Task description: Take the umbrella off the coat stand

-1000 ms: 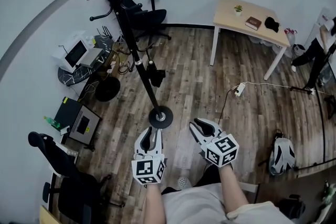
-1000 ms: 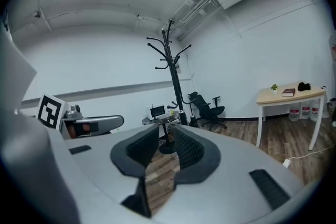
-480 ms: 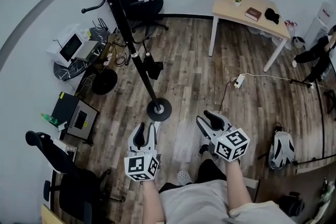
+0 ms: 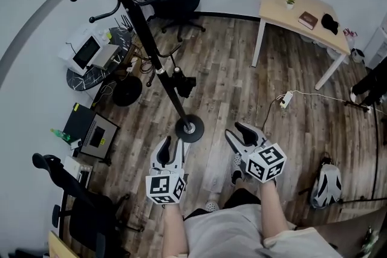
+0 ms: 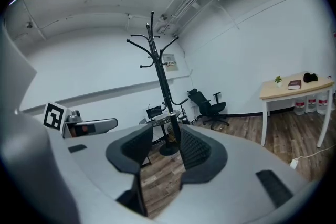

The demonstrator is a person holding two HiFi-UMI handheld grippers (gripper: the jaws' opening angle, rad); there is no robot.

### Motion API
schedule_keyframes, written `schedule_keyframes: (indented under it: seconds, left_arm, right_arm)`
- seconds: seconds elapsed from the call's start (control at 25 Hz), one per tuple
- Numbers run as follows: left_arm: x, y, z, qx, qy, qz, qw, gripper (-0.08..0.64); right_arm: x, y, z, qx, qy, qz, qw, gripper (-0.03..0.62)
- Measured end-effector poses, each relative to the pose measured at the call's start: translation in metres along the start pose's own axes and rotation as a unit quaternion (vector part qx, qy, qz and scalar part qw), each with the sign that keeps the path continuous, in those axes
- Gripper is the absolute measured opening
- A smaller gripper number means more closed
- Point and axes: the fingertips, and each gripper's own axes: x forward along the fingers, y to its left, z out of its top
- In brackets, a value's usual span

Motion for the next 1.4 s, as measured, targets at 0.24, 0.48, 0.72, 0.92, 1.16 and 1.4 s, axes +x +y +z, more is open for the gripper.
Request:
schedule_keyframes:
  seconds: [0.24, 0.48, 0.72, 0.92, 1.16, 1.4]
  left_arm:
    - [0.069, 0.01, 0.017, 0.007, 0.006, 0.013, 0.9999, 0.133]
    - [0.135, 0.014, 0.022, 0.0, 0.02, 0.042, 0.9989, 0.133]
    - [0.192, 0.004, 0.024, -0.009, 0.033, 0.075, 0.9966, 0.133]
    - [0.22, -0.005, 0.023, -0.004, 0.043, 0.088, 0.9951, 0.133]
    - [0.238, -0.003, 0.014, -0.023, 0.038, 0.119, 0.9919, 0.133]
    - [0.257, 0.021, 0.01, -0.017, 0.044, 0.123, 0.9913, 0.133]
  right_arm:
    - [0.052, -0.052, 0.03, 0.013, -0.008, 0.019, 1.0, 0.175]
    - [0.098, -0.099, 0.051, 0.029, 0.007, 0.057, 0.998, 0.175]
    - [0.132, -0.14, 0.064, 0.021, 0.026, 0.1, 0.994, 0.179]
    - [0.157, -0.163, 0.062, 0.024, 0.042, 0.123, 0.991, 0.184]
    - [0.18, -0.177, 0.05, 0.01, 0.077, 0.158, 0.984, 0.193]
    - [0.224, -0.166, 0.041, -0.026, 0.09, 0.207, 0.974, 0.204]
